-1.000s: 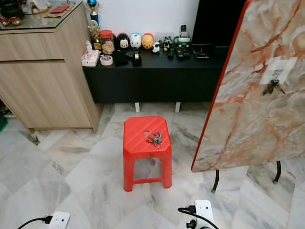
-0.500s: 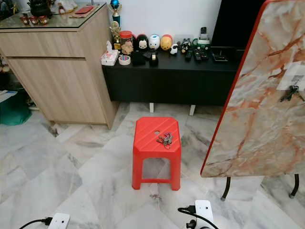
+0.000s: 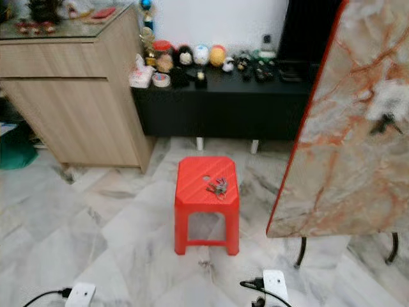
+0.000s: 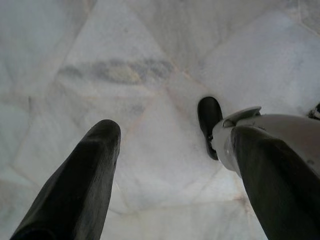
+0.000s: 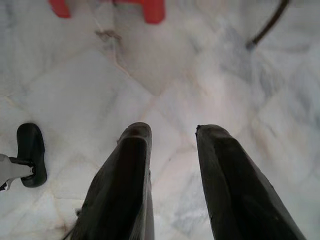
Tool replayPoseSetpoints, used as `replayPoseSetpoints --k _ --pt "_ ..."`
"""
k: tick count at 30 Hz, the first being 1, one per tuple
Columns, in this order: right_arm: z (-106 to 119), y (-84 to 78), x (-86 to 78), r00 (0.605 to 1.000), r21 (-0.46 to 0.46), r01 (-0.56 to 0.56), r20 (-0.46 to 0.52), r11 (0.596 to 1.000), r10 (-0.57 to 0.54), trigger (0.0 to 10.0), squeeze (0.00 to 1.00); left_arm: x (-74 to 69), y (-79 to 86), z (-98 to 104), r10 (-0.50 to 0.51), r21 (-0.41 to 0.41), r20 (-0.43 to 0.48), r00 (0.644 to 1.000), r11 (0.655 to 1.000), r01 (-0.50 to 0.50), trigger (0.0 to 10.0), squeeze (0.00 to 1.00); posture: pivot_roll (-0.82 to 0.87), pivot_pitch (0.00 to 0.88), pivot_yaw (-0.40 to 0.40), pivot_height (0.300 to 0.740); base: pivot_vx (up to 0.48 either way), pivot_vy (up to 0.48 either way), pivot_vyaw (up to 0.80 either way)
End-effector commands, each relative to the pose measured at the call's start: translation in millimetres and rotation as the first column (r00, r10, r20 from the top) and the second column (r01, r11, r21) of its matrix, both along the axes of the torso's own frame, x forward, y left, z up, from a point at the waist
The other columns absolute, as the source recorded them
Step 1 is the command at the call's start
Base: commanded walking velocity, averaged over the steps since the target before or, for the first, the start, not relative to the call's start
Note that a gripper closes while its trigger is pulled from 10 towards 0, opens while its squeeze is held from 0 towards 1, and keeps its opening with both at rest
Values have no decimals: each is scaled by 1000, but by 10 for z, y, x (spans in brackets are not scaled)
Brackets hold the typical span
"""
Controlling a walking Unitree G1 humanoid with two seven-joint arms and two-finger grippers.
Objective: Hang keys on a hook
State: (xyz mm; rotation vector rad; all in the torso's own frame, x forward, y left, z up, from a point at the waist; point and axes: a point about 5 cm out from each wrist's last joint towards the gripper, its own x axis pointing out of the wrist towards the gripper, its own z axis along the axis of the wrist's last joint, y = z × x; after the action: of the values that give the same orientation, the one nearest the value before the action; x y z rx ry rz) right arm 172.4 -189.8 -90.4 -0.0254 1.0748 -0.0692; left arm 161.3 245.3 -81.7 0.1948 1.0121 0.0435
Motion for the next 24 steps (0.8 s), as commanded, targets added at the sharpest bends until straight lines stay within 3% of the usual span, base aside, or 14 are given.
replayPoseSetpoints --k 1,24 --pt "15 28 40 1000 7 11 18 1000 -12 10000 0 -48 13 -17 -19 7 -21 1000 1000 19 10000 0 49 0 -7 740 330 0 0" --pt "21 33 54 999 6 25 24 1000 -25 10000 0 -35 19 -10 -24 6 -21 999 1000 24 10000 0 48 0 -7 740 332 0 0"
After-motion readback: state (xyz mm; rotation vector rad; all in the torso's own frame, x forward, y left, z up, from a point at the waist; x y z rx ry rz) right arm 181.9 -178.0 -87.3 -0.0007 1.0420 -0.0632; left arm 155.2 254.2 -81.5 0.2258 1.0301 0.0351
